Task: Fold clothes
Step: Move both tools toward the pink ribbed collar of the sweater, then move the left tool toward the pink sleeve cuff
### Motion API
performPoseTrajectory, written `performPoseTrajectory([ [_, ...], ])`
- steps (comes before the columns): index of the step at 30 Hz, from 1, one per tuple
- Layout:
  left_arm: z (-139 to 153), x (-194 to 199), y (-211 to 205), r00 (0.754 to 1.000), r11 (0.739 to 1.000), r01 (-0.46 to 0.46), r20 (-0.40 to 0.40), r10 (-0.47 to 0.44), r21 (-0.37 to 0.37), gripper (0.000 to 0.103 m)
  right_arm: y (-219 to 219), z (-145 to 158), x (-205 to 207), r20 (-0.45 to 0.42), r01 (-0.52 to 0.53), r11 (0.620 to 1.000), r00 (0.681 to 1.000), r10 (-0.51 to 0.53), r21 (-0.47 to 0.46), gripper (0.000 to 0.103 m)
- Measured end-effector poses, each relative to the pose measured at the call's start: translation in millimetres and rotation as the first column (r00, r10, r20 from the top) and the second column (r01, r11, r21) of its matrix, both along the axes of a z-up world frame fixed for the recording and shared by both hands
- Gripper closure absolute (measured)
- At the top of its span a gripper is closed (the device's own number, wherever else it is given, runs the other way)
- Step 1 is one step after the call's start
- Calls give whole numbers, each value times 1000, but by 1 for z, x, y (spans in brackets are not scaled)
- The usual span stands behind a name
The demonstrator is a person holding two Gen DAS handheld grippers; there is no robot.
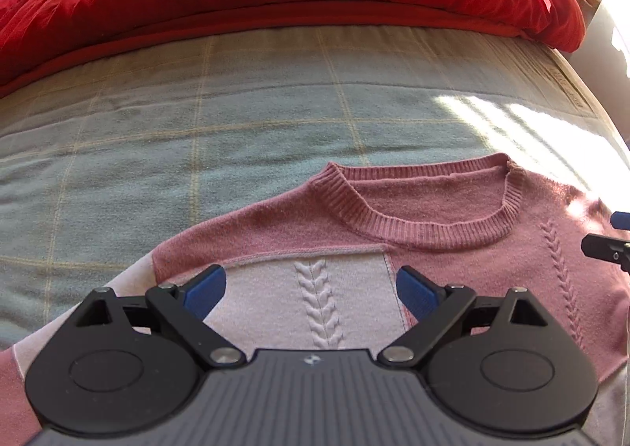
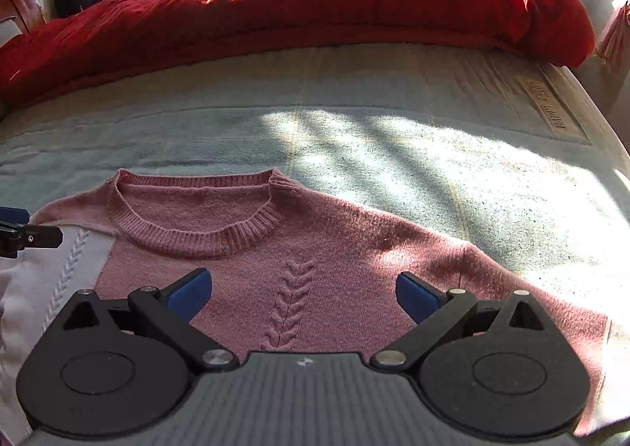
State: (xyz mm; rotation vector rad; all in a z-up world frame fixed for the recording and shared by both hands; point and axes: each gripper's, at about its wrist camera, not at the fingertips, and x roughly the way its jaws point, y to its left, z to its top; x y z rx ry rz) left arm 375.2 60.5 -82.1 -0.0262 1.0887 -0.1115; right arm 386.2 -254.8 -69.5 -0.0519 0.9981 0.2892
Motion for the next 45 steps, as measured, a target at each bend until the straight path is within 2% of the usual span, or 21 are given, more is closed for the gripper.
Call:
performPoseTrajectory([
  [4, -8, -50, 1, 1000, 1000, 20, -9, -20, -21, 10, -12, -13, -37, -34, -5, 1000, 999, 4, -1, 1],
  [7, -26, -72, -5, 999, 999, 38, 4, -38, -1, 10, -13, -30, -55, -38, -2, 1000, 999, 1, -10, 1],
  [12, -50, -66, -2, 1000, 1000, 15, 2, -15, 5, 9, -6, -53, -50, -44, 53, 998, 998, -54, -19, 0],
  [14, -48, -55, 2, 1000, 1000, -15, 6, 15, 7, 9, -1, -51, -47, -45, 75, 997, 996, -76, -36, 0],
  [17, -41, -50, 8, 997, 997, -72, -1, 72, -33, 10, 1, -40, -56, -51, 96, 995, 994, -95, 2, 0],
  [20, -29, -65, 9, 998, 996, -65, 13, 66, -67, 10, 6, -25, -77, -56, 81, 995, 995, -78, 62, 0],
  [23, -13, -84, 16, 998, 996, -50, 26, 52, -68, 10, 17, -11, -102, -59, 50, 994, 997, -45, 92, 0],
  [26, 7, -100, 40, 995, 993, -74, 60, 79, -87, 10, 29, -2, -127, -45, 16, 993, 999, -10, 115, 0],
  [30, 30, -115, 97, 986, 986, -125, 100, 136, -110, 11, 48, 1, -157, -37, -39, 990, 998, 44, 135, 0],
  [31, 32, -117, 111, 983, 985, -139, 109, 149, -97, 13, 53, 1, -162, -34, -56, 988, 998, 61, 142, 0],
  [33, 33, -119, 138, 980, 987, -151, 126, 157, -55, 27, 63, -1, -173, -27, -89, 983, 995, 95, 157, 0],
  [35, 29, -115, 163, 983, 989, -147, 112, 148, -16, 50, 75, -2, -180, -24, -118, 977, 992, 124, 176, 0],
  [37, 21, -108, 184, 987, 990, -138, 86, 136, 13, 61, 85, -3, -184, -24, -145, 971, 988, 152, 189, 0],
  [41, 3, -84, 210, 992, 987, -80, 106, 66, 139, 61, 98, -4, -191, 12, -174, 960, 984, 175, 218, 0],
  [45, -20, -59, 229, 995, 993, -55, 93, 45, 104, 61, 101, -8, -191, 1, -149, 955, 988, 154, 256, 0],
])
